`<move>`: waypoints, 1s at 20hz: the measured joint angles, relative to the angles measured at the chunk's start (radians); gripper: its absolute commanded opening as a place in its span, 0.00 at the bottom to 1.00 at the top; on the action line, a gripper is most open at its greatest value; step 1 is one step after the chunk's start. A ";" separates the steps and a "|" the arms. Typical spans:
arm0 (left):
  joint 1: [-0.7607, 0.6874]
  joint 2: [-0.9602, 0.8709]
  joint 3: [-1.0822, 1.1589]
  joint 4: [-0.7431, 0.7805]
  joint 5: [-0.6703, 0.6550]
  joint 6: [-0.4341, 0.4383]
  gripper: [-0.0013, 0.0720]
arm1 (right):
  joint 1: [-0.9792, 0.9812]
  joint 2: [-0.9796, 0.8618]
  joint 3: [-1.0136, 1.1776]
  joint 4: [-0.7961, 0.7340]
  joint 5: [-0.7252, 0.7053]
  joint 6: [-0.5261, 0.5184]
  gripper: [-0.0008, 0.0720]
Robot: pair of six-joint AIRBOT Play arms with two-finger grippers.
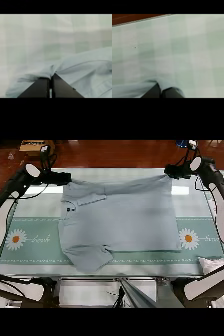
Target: Fold the shirts.
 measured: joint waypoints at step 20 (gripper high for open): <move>0.058 -0.051 0.092 0.070 -0.766 -0.039 0.06 | 0.000 0.111 -0.031 -0.153 0.577 -0.146 0.06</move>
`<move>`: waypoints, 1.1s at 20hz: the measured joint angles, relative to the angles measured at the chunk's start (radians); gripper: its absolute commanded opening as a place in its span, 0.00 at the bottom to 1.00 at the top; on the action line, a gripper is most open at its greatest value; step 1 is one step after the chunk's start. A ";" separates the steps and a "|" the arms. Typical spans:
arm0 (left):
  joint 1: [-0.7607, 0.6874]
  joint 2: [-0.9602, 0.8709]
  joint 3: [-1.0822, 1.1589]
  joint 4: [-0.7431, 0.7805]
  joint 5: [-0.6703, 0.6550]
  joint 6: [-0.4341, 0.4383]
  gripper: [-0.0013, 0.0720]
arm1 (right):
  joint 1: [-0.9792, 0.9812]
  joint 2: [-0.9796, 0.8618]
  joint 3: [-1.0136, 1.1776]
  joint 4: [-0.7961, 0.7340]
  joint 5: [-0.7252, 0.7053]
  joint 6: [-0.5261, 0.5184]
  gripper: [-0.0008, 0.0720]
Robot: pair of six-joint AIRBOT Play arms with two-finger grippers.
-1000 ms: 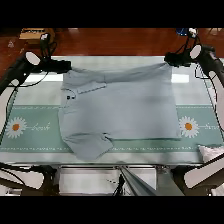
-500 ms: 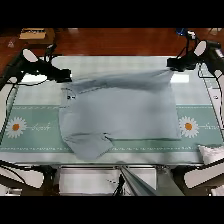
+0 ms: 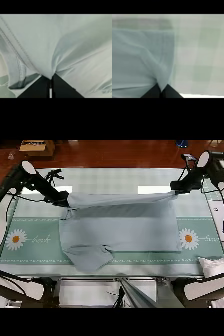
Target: Fold the shirts.
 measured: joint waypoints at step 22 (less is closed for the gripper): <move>0.307 0.559 -0.748 -0.009 -0.060 0.020 0.88 | -0.454 0.375 -0.319 0.245 0.175 -0.115 0.69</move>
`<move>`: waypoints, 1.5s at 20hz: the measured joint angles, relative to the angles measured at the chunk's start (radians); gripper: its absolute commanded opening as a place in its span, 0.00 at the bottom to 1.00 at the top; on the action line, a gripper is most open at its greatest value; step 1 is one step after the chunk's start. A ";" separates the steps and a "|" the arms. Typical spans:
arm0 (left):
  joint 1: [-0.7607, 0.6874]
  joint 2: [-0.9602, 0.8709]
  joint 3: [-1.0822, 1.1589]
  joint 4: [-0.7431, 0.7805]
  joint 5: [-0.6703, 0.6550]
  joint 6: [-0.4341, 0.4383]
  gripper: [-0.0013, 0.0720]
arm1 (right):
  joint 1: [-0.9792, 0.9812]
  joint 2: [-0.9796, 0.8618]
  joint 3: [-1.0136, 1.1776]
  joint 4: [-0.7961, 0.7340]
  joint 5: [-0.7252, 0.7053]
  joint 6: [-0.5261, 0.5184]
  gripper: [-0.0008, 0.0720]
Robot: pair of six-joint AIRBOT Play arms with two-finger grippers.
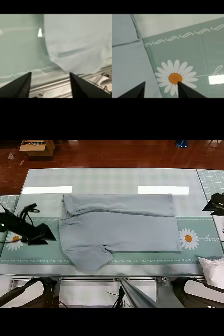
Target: Fold the shirts.
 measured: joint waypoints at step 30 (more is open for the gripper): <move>-0.228 0.080 -0.348 -0.206 0.316 0.028 0.05 | -0.162 0.144 -0.386 0.060 -0.039 -0.057 0.82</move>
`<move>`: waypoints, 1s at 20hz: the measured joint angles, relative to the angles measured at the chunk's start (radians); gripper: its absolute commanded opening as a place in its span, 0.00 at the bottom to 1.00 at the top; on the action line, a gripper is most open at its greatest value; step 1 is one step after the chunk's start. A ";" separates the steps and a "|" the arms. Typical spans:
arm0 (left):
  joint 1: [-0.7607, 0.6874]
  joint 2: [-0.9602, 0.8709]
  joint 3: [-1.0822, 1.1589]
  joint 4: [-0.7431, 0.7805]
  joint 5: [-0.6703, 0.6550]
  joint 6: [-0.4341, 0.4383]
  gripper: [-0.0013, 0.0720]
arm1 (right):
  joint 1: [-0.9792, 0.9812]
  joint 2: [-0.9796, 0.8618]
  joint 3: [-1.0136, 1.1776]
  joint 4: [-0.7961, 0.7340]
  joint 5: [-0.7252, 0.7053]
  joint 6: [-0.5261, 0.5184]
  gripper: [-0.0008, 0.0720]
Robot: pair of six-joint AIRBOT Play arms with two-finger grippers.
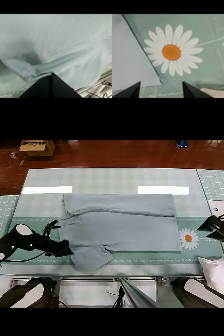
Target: Fold the shirts.
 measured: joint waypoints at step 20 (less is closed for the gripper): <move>0.000 0.000 0.000 -0.020 0.021 0.029 0.06 | -0.036 0.007 -0.381 0.243 -0.227 -0.149 0.61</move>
